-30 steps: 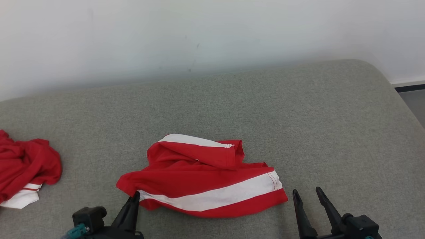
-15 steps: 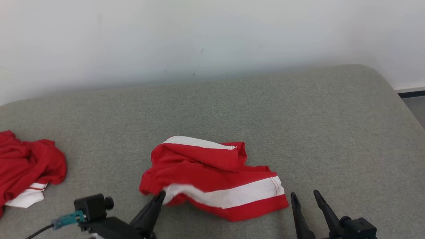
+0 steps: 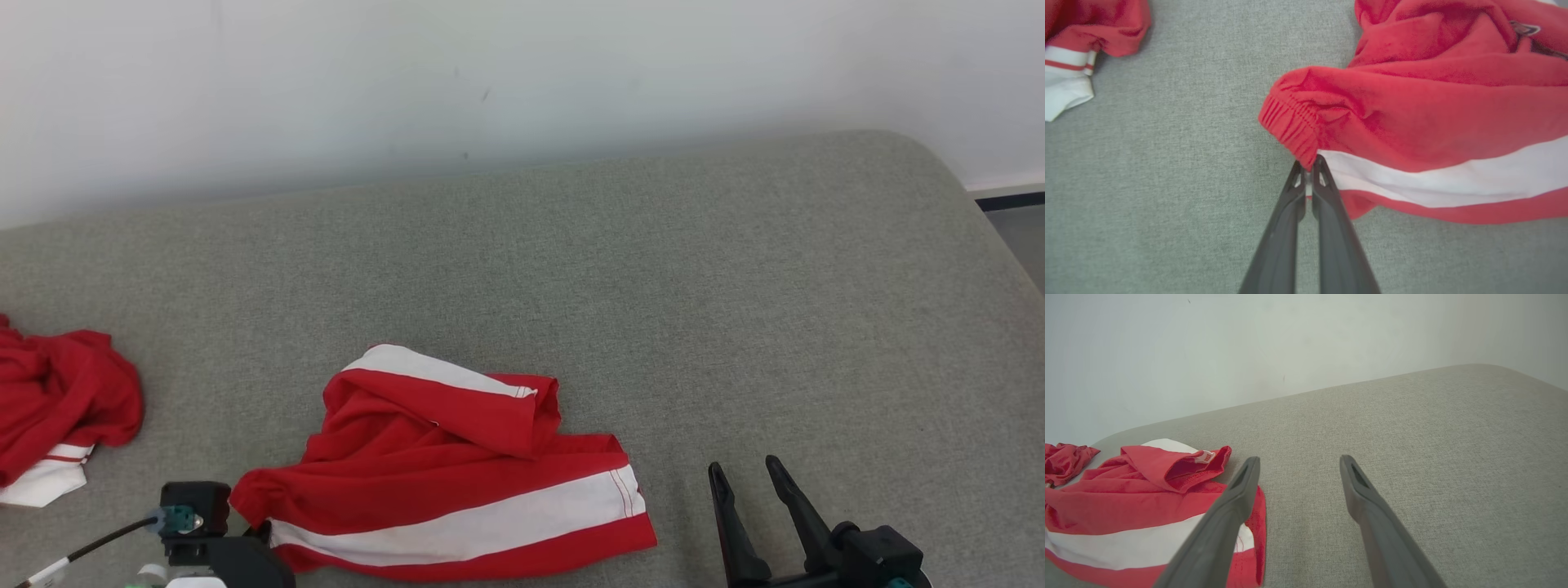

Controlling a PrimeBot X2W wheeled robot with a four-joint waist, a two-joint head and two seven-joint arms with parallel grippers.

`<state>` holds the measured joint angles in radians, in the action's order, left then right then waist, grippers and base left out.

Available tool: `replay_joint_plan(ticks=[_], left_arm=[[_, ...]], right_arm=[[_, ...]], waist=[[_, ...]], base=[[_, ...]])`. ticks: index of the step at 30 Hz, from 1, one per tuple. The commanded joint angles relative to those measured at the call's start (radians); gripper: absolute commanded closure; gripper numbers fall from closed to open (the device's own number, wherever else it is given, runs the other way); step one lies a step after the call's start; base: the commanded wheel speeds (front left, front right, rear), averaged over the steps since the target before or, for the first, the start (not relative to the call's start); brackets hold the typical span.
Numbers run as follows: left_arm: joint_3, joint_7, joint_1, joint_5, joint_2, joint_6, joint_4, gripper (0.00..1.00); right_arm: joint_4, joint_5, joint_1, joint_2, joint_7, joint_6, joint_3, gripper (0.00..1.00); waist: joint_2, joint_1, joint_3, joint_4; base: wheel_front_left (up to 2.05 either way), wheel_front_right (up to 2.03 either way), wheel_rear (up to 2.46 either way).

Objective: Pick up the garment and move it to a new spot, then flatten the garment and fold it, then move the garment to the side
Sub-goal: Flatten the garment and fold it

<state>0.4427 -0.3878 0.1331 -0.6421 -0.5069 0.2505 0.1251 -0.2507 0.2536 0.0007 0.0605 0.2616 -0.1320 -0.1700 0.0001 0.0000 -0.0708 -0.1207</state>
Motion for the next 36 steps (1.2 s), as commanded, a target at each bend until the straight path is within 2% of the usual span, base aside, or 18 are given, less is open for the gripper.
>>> replay_joint_plan(ticks=[1, 10, 11, 12, 13, 21, 25, 36], left_arm=[[0.004, 0.006, 0.018, 0.014, 0.007, -0.001, 0.013, 1.0], [0.015, 0.097, 0.111, 0.038, 0.051, -0.028, 0.17, 1.0], [0.014, 0.108, 0.113, 0.041, 0.052, -0.025, 0.174, 0.67], [0.015, 0.115, 0.112, 0.045, 0.054, -0.022, 0.173, 0.11], [0.016, 0.118, 0.106, 0.044, 0.054, -0.022, 0.172, 0.0], [-0.009, 0.219, 0.039, 0.027, 0.071, -0.012, 0.134, 0.0], [-0.021, 0.297, -0.012, 0.028, 0.092, 0.011, 0.091, 0.0], [-0.075, 0.582, -0.134, 0.01, 0.15, -0.012, 0.076, 0.0]], right_arm=[[0.0, -0.002, -0.002, 0.004, 0.005, 0.003, 0.0, 0.0], [0.0, 0.0, -0.012, 0.009, 0.005, 0.003, -0.001, 0.0], [0.0, -0.001, -0.01, 0.009, 0.005, 0.003, 0.002, 0.0], [-0.001, -0.001, -0.009, 0.008, 0.005, 0.003, 0.005, 0.0], [-0.003, 0.0, -0.008, 0.008, 0.005, 0.003, 0.008, 0.0], [-0.008, 0.0, 0.004, 0.003, 0.005, 0.003, 0.013, 0.0], [-0.012, 0.001, 0.014, 0.003, 0.005, 0.003, 0.019, 0.0], [-0.017, -0.001, 0.031, 0.005, 0.005, 0.003, 0.04, 0.0]], waist=[[-0.0001, 0.0, -0.009, -0.006], [-0.0001, 0.0, -0.032, -0.023], [-0.0001, 0.0, -0.031, -0.022], [-0.0001, 0.0, -0.028, -0.02], [-0.0001, 0.0, -0.026, -0.017], [-0.0001, 0.0, 0.011, 0.019], [-0.0001, 0.0, 0.033, 0.038], [-0.0001, 0.0, 0.076, 0.068]], base=[[0.0, 0.0, 0.0], [0.0, 0.0, 0.0], [0.0, 0.0, 0.0], [0.0, 0.0, 0.0], [0.0, 0.0, 0.0], [0.0, 0.0, 0.0], [0.0, 0.0, 0.0], [0.0, 0.0, 0.0]])
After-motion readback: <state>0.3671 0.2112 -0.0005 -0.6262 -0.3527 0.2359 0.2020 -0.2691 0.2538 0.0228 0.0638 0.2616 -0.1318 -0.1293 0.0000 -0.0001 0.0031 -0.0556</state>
